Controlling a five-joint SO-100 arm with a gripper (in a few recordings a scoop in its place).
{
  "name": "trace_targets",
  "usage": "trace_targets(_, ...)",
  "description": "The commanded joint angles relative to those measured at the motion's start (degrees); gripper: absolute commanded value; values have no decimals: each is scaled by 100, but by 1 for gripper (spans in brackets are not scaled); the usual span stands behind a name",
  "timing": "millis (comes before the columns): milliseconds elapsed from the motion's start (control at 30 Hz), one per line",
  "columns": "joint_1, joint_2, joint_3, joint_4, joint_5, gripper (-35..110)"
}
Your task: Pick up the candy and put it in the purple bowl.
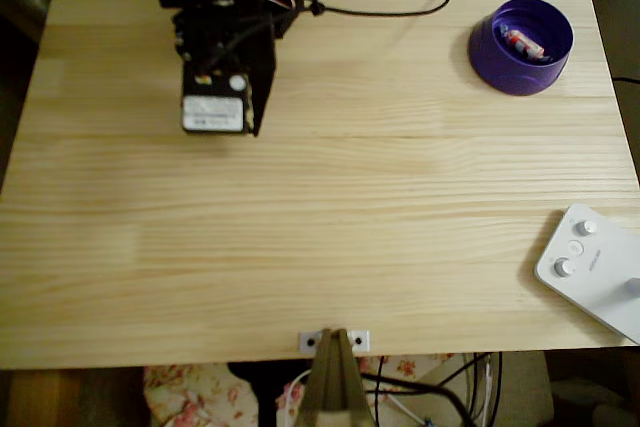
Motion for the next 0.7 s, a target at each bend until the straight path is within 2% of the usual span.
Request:
trace_targets(0, 149, 79, -53, 53, 53, -1)
trace_targets(667, 255, 79, -53, 53, 158, -1)
